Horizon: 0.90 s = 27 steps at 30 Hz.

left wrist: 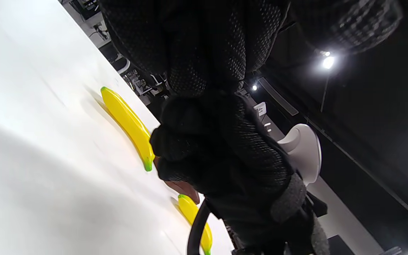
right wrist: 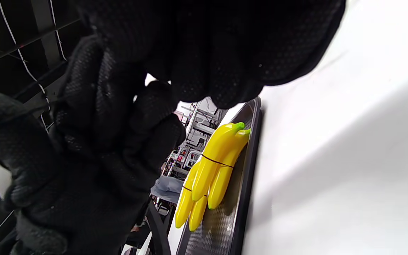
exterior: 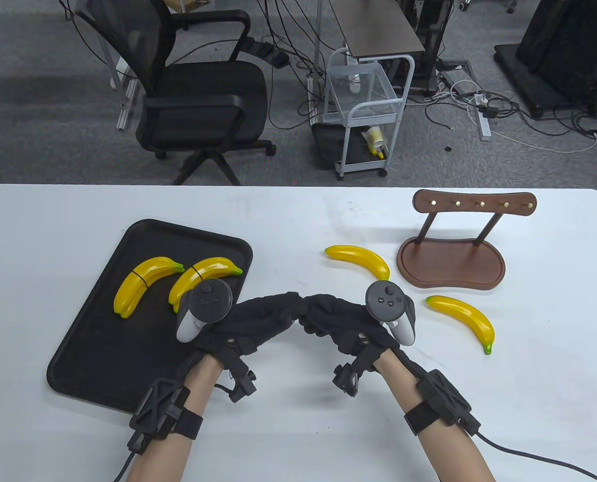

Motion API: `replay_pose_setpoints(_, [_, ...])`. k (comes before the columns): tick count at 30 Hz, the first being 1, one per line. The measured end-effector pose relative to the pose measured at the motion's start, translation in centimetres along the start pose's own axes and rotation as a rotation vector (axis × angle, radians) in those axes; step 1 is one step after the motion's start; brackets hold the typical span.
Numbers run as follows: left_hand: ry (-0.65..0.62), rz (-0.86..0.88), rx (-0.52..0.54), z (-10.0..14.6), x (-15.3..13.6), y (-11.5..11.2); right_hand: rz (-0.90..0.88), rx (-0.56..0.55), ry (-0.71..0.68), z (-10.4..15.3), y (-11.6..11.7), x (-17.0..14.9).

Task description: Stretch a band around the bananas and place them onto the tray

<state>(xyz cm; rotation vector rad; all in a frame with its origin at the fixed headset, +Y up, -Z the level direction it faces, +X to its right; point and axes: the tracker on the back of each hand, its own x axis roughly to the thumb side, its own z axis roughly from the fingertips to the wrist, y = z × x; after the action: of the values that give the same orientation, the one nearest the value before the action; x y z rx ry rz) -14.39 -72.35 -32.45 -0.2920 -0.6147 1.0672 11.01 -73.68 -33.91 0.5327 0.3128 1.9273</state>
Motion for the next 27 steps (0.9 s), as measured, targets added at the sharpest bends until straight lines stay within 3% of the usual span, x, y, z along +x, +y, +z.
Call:
replay_pose_setpoints(14, [0.052, -0.254, 0.08, 0.8, 1.0, 1.3, 0.263, -0.077, 0.006, 0.2, -3.0, 0.5])
replay_pose_setpoints(27, [0.107, -0.444, 0.136, 0.9, 0.5, 1.0, 0.61, -0.246, 0.088, -1.1, -7.0, 0.2])
